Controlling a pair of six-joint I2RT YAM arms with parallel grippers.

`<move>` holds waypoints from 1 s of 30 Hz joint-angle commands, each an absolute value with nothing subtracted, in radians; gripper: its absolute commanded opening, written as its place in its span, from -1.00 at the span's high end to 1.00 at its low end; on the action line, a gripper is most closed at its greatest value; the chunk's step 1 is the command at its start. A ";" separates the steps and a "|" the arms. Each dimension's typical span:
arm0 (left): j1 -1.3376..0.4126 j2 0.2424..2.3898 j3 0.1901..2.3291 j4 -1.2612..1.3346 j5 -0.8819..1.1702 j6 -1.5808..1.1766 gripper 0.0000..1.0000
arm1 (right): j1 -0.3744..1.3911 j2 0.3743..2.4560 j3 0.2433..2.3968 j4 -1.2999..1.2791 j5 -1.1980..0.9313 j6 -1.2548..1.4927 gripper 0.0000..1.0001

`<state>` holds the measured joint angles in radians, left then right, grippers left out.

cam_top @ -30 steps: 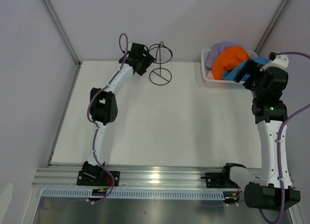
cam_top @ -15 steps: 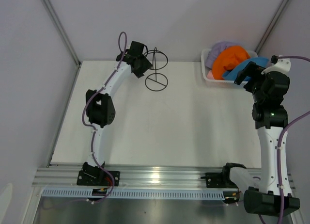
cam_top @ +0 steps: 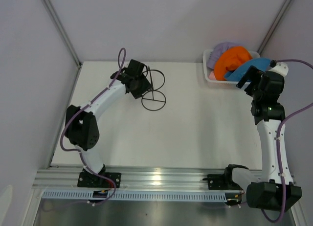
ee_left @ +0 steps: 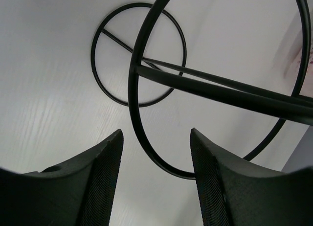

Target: Stack the hats

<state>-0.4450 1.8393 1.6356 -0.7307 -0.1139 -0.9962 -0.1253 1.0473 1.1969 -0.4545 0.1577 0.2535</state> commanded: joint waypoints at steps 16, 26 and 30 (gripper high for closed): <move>-0.647 1.272 1.138 -0.698 -0.175 -1.074 -0.35 | -0.272 1.247 1.066 -0.117 0.198 0.411 -0.99; -0.647 1.118 1.259 -0.833 -0.158 -0.772 -0.99 | -0.252 1.498 1.304 -0.074 0.021 0.339 -0.99; -0.647 1.019 1.325 -0.903 -0.146 -0.655 -0.99 | -0.224 1.643 1.388 -0.097 0.023 0.310 -0.99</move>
<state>-0.6449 1.1137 1.2591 -0.8413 -0.1570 -0.8051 -0.2451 1.5494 1.3273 -0.1093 0.0460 0.3470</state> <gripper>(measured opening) 0.994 0.993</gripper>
